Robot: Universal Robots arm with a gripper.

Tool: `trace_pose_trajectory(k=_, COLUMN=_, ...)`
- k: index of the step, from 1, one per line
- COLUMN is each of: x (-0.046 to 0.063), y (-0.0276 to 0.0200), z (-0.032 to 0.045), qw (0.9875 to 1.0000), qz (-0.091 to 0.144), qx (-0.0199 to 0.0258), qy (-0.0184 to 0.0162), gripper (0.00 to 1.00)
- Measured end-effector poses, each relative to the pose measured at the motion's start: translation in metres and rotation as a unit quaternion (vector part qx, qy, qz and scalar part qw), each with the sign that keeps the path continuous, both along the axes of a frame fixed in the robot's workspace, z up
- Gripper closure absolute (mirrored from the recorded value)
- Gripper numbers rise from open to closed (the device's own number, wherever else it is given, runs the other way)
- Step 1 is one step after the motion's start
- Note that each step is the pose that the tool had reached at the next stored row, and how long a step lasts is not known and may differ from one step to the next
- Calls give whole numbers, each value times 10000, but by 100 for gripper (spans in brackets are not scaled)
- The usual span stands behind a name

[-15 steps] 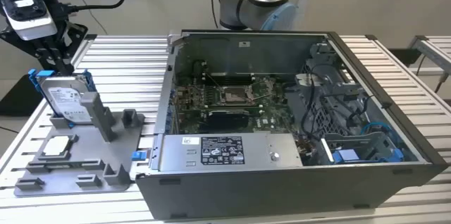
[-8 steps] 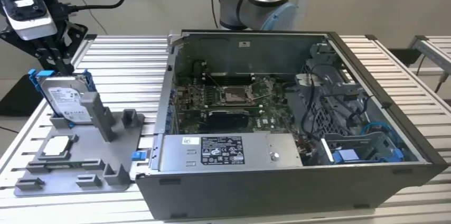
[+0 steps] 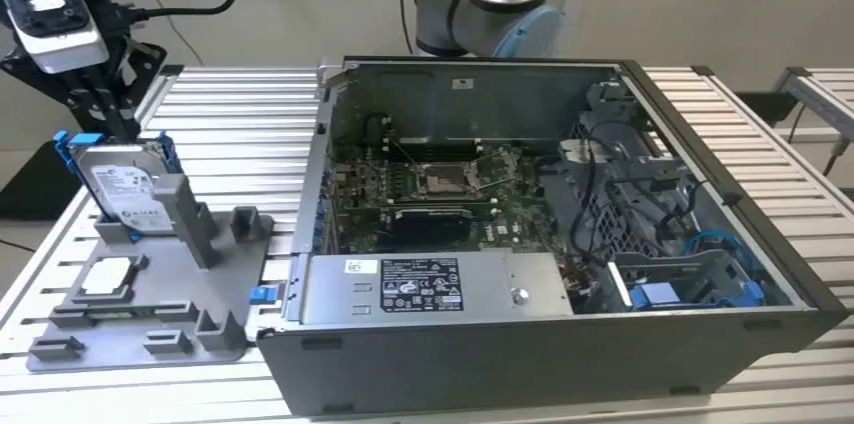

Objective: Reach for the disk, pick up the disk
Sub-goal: 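Reach for the disk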

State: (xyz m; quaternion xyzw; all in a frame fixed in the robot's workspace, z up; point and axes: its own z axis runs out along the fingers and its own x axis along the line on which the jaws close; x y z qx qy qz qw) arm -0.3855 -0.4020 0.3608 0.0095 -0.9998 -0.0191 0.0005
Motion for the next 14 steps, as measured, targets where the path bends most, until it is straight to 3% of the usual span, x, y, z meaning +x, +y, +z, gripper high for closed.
trace_pose_trajectory(k=9, x=-293, y=168, z=-17, qw=10000, qz=0, qx=0, qy=0, gripper=100)
trace_pose_trajectory(k=14, x=-466, y=205, z=-40, qw=10000, qz=0, qx=0, qy=0, gripper=100)
